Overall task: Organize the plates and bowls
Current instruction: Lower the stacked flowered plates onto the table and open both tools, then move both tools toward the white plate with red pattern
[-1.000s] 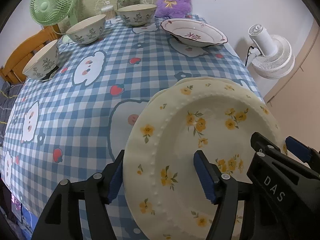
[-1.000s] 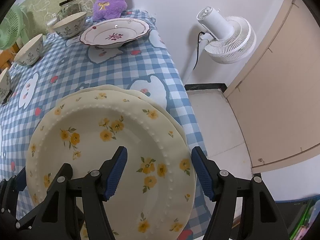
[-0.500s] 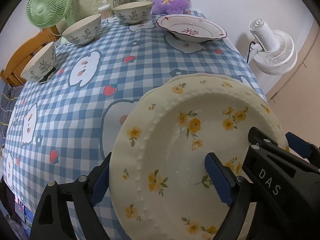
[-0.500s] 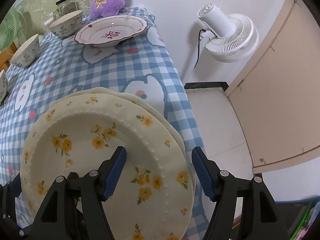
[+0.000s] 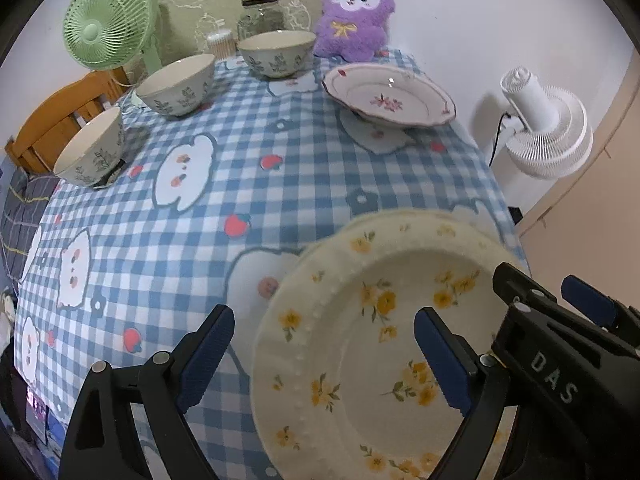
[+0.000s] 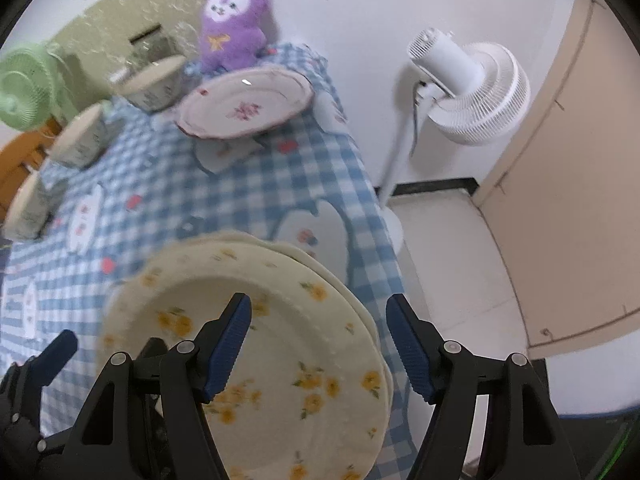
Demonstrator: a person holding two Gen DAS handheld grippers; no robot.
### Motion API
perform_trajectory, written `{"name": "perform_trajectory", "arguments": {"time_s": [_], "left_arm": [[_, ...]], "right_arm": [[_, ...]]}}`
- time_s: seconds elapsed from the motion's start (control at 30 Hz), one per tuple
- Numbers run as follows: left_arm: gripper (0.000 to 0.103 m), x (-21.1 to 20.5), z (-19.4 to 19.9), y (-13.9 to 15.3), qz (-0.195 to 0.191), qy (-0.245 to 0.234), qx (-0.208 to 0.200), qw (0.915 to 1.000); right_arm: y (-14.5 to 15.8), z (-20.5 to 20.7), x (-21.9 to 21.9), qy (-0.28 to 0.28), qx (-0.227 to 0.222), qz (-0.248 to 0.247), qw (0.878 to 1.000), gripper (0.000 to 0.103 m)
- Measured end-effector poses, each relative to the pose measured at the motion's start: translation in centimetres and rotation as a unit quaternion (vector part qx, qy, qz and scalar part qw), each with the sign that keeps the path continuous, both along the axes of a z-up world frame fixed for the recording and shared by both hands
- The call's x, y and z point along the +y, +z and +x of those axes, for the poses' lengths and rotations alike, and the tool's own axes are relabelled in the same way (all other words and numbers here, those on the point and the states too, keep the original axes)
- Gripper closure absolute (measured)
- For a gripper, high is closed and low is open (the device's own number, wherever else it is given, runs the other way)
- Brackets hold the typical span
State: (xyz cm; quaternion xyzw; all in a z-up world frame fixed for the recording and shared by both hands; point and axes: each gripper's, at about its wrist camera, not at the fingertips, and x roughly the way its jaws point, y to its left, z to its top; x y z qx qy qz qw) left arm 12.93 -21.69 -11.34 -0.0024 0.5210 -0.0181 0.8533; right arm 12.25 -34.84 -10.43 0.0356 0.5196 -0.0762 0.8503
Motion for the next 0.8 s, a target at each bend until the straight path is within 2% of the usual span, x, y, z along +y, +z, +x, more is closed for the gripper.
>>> {"name": "perform_trajectory", "arguments": {"time_s": [0.1, 0.37, 0.57, 0.8], "left_arm": [[0.010, 0.2, 0.0, 1.5, 0.000, 0.002, -0.015, 0.9999], [0.010, 0.9, -0.6, 6.2, -0.009, 0.001, -0.057, 0.9983], [0.010, 1.2, -0.6, 8.9, -0.014, 0.005, -0.079, 0.9967], [0.010, 1.3, -0.1, 11.8, -0.014, 0.004, -0.095, 0.9954]], "right_arm": [[1.8, 0.0, 0.6, 0.013, -0.018, 0.003, 1.000, 0.020], [6.3, -0.2, 1.4, 0.034, -0.060, 0.018, 0.997, 0.015], [9.3, -0.3, 1.9, 0.045, -0.082, 0.027, 0.995, 0.015], [12.5, 0.6, 3.1, 0.076, -0.101, 0.013, 0.992, 0.015]]}}
